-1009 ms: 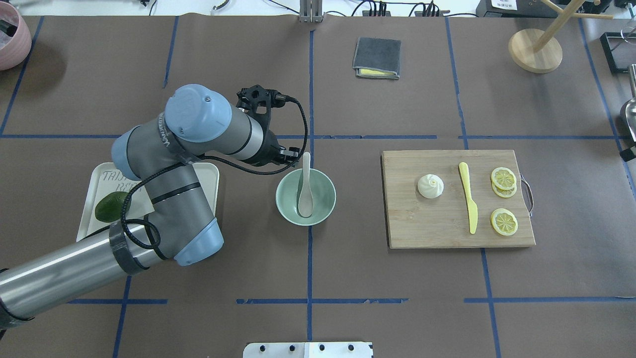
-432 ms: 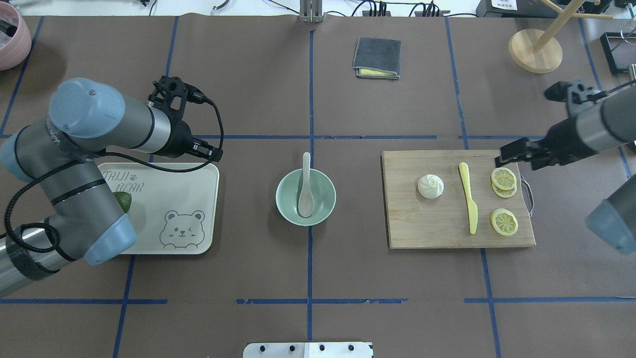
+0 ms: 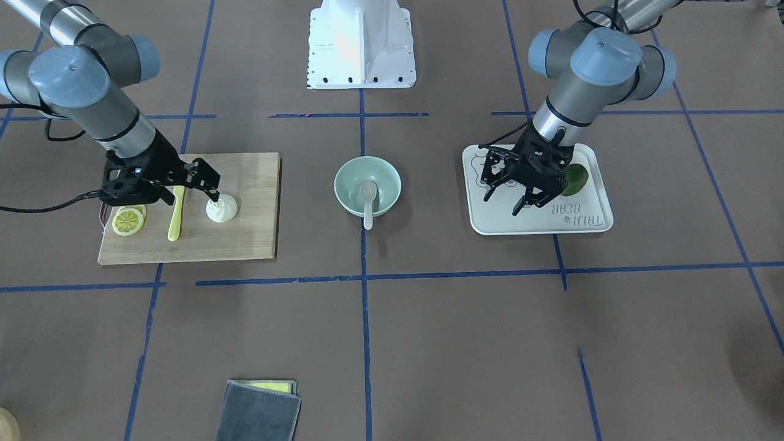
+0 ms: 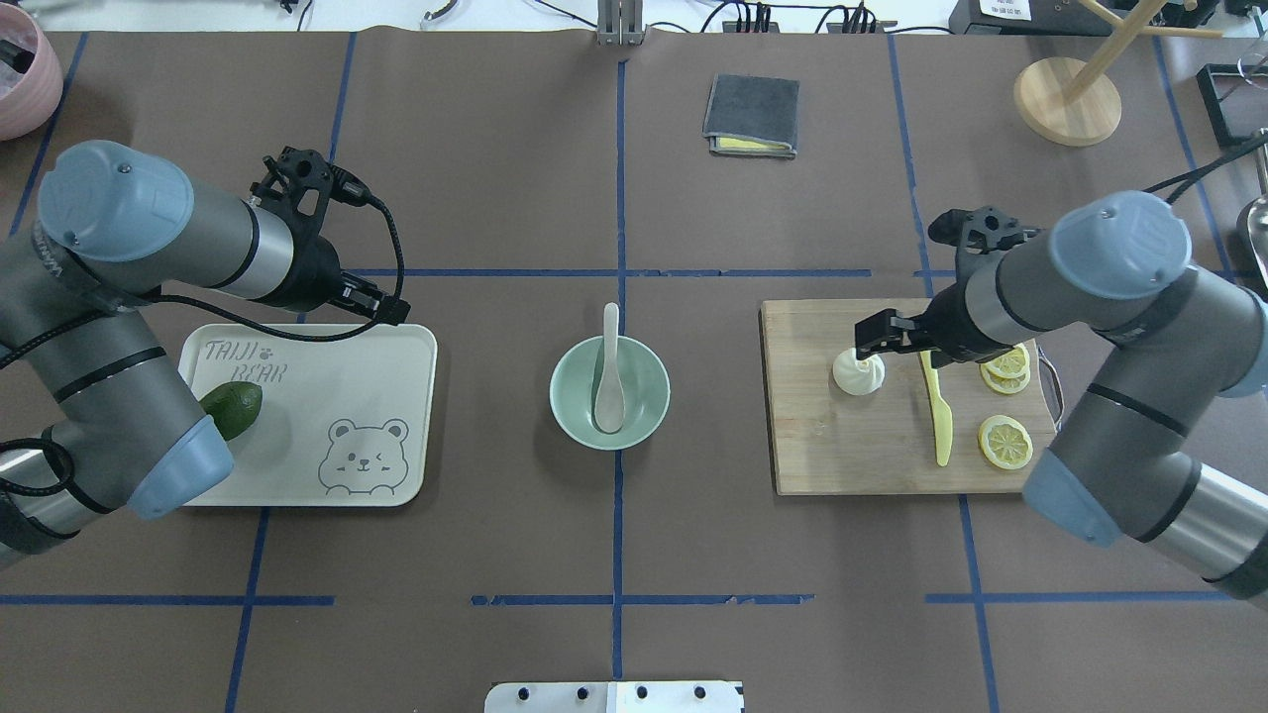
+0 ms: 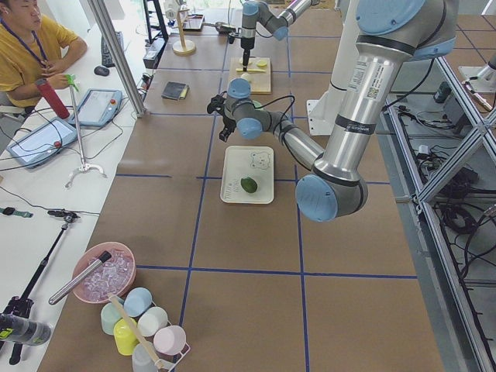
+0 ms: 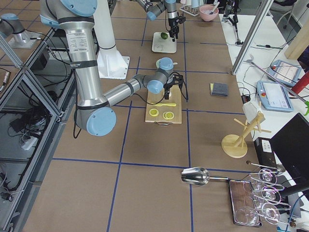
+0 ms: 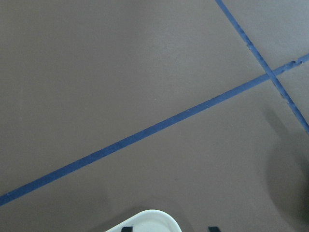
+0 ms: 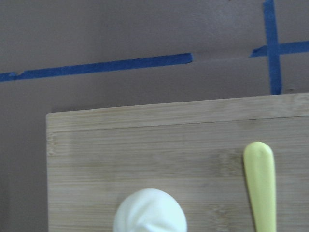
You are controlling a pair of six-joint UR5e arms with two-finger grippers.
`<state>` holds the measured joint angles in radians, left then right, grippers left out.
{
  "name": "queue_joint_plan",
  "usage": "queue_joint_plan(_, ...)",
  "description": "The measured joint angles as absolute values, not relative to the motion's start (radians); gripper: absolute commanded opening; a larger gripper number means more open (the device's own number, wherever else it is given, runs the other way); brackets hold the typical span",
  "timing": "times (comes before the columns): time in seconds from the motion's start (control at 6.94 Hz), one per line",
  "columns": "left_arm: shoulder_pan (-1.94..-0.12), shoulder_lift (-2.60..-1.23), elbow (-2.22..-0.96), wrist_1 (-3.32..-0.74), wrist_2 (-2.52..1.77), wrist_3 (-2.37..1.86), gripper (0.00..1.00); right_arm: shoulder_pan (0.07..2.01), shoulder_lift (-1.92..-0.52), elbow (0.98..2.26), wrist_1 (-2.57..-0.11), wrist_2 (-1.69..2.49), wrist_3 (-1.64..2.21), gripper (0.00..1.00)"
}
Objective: Put spoon and bun in bowl
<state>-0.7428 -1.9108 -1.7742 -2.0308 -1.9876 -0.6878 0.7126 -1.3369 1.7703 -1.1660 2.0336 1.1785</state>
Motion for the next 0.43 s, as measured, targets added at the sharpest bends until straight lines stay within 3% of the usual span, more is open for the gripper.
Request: queue_joint_plan(0.43,-0.743,-1.909,-1.772,-2.033,-1.992,-0.687,0.67,0.682,-1.284,1.748,-1.246,1.976,1.186,1.0)
